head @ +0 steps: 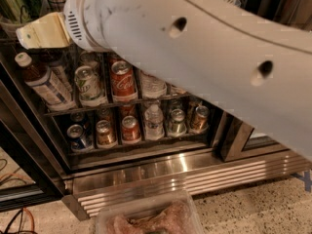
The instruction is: Pick redbull can from top shelf of fridge
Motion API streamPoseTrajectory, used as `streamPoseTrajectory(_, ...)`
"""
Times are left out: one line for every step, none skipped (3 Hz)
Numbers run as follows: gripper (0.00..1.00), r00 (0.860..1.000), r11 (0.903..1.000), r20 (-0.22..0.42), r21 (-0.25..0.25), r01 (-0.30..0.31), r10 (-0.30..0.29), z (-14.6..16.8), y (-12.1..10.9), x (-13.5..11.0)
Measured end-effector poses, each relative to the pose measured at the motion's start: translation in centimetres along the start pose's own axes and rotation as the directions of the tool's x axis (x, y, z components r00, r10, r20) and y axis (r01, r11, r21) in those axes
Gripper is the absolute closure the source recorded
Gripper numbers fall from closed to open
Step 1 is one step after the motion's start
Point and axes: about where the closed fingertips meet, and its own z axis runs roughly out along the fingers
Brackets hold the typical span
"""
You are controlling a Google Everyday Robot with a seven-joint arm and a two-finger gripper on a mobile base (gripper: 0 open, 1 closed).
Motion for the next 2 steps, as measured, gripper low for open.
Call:
streamPoseTrajectory(0.07,0.999,0.9996,0.033,0.03,0.002,-0.003,0.7,-0.3,-1.4)
streamPoseTrajectory(0.21,0.999,0.9991,0.04,0.042,0.006,-0.008,1.9,-0.3,-2.1)
